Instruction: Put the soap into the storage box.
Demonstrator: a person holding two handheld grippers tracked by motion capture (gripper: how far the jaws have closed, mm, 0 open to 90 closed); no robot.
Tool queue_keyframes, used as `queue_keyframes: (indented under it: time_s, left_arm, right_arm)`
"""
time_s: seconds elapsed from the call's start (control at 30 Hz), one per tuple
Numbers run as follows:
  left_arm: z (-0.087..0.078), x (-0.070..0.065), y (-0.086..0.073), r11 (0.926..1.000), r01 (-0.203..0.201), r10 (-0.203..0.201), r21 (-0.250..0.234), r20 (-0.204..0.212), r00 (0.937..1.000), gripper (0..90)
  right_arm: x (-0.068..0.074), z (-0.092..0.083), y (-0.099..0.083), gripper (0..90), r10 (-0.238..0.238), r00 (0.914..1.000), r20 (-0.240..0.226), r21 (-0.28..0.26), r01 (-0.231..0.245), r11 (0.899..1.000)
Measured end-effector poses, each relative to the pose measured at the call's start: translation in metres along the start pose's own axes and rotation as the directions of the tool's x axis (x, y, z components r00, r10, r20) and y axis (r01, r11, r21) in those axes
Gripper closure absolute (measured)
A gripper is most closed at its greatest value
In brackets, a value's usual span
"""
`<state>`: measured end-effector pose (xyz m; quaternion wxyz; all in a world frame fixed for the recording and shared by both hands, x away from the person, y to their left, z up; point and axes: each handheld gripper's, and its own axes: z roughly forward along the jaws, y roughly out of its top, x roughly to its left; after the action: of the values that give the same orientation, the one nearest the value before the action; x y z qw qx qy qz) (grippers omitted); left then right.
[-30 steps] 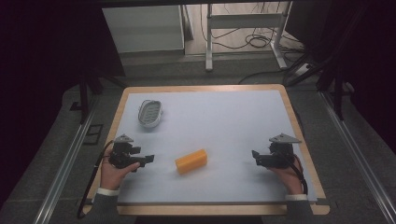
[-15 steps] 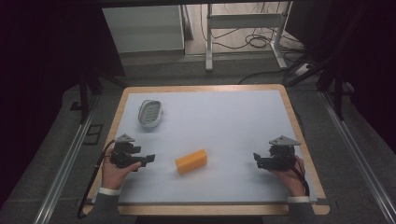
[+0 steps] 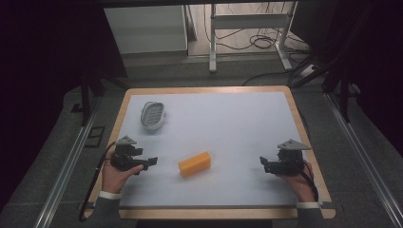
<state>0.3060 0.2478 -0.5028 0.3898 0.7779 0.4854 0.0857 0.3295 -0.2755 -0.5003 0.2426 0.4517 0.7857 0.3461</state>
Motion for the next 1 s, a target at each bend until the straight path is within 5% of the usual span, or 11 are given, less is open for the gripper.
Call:
queue_keyframes:
  time_s: [0.37,1.0]
  left_arm:
    - [-0.006,-0.014,0.015,0.9968,-0.059,0.059,0.054,-0.004,0.9982,19.2]
    - [-0.004,-0.041,0.049,0.9796,-0.167,0.166,0.111,0.026,0.9859,19.3]
  right_arm:
    - [-0.005,-0.005,-0.003,9.6,0.016,0.9998,-0.014,-0.024,-0.016,1.000]
    - [0.000,-0.011,-0.003,10.3,0.012,0.9999,0.004,-0.042,-0.011,0.999]
